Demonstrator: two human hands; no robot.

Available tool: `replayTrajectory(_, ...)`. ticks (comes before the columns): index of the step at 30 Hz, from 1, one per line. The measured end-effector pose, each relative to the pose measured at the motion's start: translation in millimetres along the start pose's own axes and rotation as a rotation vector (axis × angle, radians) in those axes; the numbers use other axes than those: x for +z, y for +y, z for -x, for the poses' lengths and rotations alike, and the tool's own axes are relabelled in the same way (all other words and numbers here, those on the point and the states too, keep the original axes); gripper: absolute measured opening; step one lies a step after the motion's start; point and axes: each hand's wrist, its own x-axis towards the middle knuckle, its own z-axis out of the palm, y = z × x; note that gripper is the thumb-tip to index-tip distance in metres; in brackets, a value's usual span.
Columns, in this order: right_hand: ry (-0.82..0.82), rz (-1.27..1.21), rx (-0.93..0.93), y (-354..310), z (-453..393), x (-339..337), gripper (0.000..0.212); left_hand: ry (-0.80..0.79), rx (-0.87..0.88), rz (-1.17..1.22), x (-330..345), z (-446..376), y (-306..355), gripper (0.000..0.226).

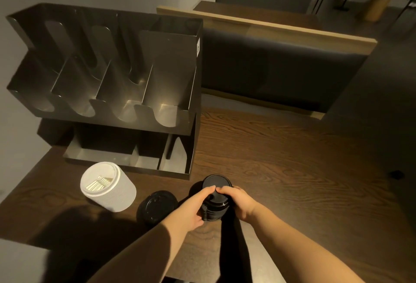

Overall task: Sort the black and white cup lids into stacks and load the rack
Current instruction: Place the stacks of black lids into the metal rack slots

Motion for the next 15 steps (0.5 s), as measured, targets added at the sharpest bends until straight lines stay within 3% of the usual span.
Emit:
replayTrajectory(2, -0.001, -0.011, -0.025, 6, -7, 1, 0.106, 0.023, -0.002, -0.013, -1, 7, -1, 0.104)
replayTrajectory(4, -0.009, -0.025, -0.053, 6, -8, 4, 0.113, 0.029, -0.009, -0.015, -2, 11, -1, 0.09)
replayTrajectory(10, -0.023, -0.068, -0.108, -16, 15, 18, 0.085, -0.011, 0.05, 0.062, 10, 27, 10, 0.068)
replayTrajectory(15, -0.036, -0.014, -0.172, -46, 44, 30, 0.039, -0.02, 0.207, 0.019, 33, 46, 23, 0.063)
